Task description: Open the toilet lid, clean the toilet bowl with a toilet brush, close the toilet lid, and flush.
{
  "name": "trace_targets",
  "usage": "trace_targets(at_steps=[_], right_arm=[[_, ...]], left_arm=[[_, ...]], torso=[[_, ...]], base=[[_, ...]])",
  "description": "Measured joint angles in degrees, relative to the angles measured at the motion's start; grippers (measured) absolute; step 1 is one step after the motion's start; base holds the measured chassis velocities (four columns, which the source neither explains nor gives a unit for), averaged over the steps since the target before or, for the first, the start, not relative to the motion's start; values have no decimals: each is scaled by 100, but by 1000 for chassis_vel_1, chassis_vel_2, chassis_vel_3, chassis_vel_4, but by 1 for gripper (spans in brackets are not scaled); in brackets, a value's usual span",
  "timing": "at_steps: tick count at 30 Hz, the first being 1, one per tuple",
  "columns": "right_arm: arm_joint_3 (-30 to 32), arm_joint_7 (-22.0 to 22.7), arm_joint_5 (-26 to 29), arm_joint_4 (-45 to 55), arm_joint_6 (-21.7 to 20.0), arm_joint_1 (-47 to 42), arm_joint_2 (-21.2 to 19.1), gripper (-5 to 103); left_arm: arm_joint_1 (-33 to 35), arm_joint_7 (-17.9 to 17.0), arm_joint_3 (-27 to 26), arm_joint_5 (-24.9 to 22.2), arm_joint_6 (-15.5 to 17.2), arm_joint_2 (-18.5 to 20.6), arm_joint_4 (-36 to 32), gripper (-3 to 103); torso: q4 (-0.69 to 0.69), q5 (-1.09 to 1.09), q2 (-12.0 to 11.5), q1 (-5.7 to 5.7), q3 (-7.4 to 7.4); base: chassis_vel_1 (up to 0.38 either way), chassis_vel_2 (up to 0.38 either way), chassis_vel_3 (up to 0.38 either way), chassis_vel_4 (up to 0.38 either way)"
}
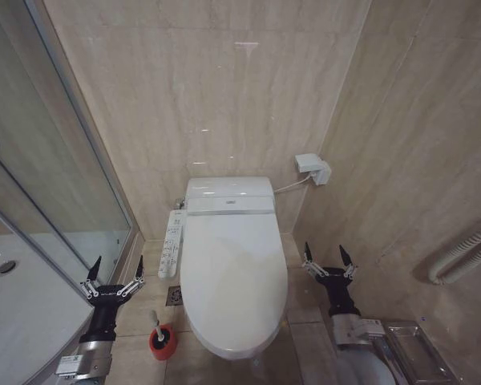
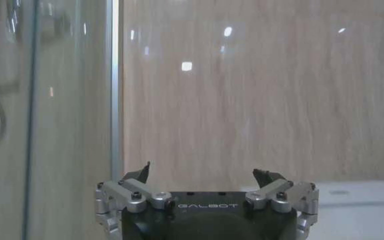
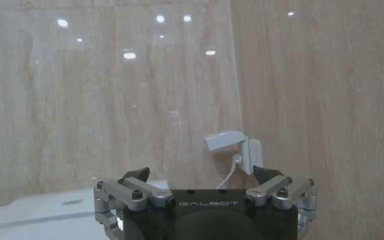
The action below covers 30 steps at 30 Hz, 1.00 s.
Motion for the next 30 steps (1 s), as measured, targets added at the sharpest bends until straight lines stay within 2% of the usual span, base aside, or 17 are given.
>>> trace_targets(at_steps=[1,2,4,9,15,19,30], right_arm=[[0,0,0,0,0,0,0,100],[1,0,0,0,0,-2,0,100],[1,0,0,0,0,-2,0,100],[0,0,0,0,0,-1,0,100],[0,0,0,0,0,-1,0,100],[1,0,0,0,0,-1,0,100],[1,0,0,0,0,-1,0,100]], left_arm=[[-73,-43,54,-13,104,-1,-15,100],[-108,-121,100,27,239,-8,-93,100],[-136,-230,130,115,425,-11,-322,100],[-133,-371,153,306,676,-21,-732,100],[-111,-493,198,522,521,-101,-400,100],[-131,-634,229,606,256,-150,42,100],[-150,-671,343,749,111,-240,78,100]], torso=[[-6,-2,0,0,0],[-2,-1,0,0,0],[-4,2,0,0,0],[-1,2,0,0,0],[-2,1,0,0,0],[-2,0,0,0,0],[-2,1,0,0,-1]], base=[[0,0,0,0],[0,0,0,0],[0,0,0,0],[0,0,0,0],[0,0,0,0],[0,0,0,0],[0,0,0,0]])
